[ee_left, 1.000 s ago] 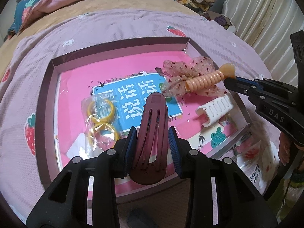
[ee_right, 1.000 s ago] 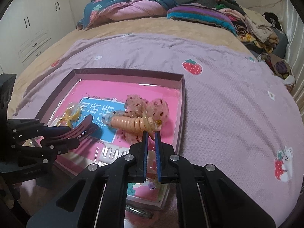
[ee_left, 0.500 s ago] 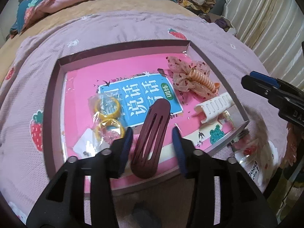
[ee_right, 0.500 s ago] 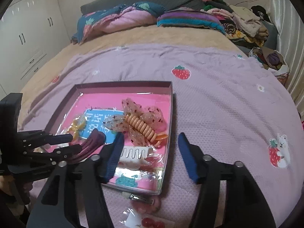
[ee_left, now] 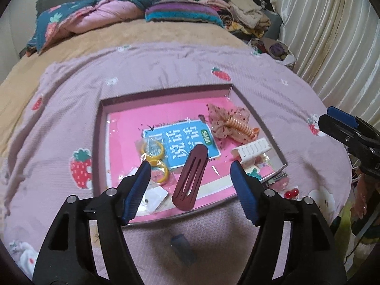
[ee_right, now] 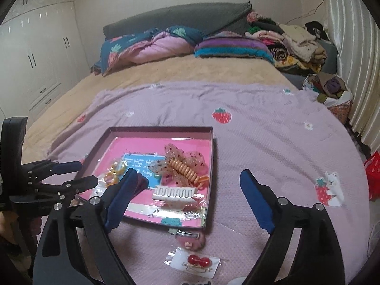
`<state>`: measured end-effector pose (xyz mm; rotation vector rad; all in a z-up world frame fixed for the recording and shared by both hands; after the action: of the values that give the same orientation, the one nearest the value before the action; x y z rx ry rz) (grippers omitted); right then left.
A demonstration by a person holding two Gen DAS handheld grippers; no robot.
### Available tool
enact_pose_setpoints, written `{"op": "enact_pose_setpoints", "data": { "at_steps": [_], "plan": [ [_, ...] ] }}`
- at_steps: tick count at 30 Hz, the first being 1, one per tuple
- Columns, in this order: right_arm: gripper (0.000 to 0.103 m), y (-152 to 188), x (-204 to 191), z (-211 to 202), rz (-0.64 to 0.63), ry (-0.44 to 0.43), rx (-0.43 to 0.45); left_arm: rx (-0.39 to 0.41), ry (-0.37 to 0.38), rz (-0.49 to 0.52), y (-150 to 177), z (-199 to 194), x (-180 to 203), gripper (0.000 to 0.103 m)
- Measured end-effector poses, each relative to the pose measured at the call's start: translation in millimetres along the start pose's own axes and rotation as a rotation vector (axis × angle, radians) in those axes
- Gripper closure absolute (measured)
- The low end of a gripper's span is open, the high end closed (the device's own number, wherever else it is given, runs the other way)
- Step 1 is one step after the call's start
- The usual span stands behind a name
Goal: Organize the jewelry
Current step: 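Move both open tools back toward the remaining accessories beside the box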
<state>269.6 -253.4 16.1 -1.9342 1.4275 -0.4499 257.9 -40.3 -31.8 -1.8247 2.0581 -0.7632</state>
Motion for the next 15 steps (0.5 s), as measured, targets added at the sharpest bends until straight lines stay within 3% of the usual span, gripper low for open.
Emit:
{"op": "enact_pose_setpoints", "data": {
  "at_steps": [5, 10, 15],
  "plan": [
    [0.011, -2, -7, -26, -0.002, -0.006, 0.046, 0.042, -0.009, -0.004, -1, -24, -1, 0.034],
    [0.01, 0, -16, -47, -0.013, -0.013, 0.074, 0.074, -0.023, -0.017, 3, -44, -5, 0.018],
    [0.009, 5, -24, -62, -0.022, -0.016, 0.093, 0.091, -0.037, -0.034, 12, -60, -11, 0.011]
  ]
}}
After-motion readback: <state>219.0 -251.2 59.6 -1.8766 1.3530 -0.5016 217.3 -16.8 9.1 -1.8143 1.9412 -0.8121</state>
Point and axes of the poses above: each gripper's, at about its wrist camera, not at the fingertips, and z roughly the way its jaws point, x to its right, y to its underside, the point moved 6 cm from there along z, roughly the way its jaws point, and after that the axes turned 4 degrees about -x, right-handed, at the moved point
